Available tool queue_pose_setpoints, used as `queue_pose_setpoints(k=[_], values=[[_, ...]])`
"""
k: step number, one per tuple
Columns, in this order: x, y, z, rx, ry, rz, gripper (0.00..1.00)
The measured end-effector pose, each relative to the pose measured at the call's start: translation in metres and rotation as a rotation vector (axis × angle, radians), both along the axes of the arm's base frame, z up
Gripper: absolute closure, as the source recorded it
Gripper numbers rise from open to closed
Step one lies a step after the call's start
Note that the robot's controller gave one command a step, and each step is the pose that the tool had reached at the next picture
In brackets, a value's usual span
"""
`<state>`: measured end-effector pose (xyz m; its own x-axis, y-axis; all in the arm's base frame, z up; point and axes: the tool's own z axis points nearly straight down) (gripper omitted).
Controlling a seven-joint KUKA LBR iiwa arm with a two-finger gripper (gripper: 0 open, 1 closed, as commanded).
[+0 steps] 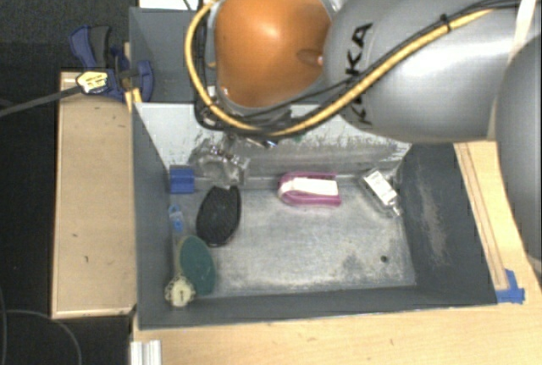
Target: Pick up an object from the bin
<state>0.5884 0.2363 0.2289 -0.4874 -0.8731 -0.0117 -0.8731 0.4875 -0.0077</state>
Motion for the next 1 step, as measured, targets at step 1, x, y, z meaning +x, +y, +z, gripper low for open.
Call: queue_pose_setpoints(k=[1], values=[[-0.0209, -0.0144, -0.0837, -0.006, 0.017, -0.149, 1.00]])
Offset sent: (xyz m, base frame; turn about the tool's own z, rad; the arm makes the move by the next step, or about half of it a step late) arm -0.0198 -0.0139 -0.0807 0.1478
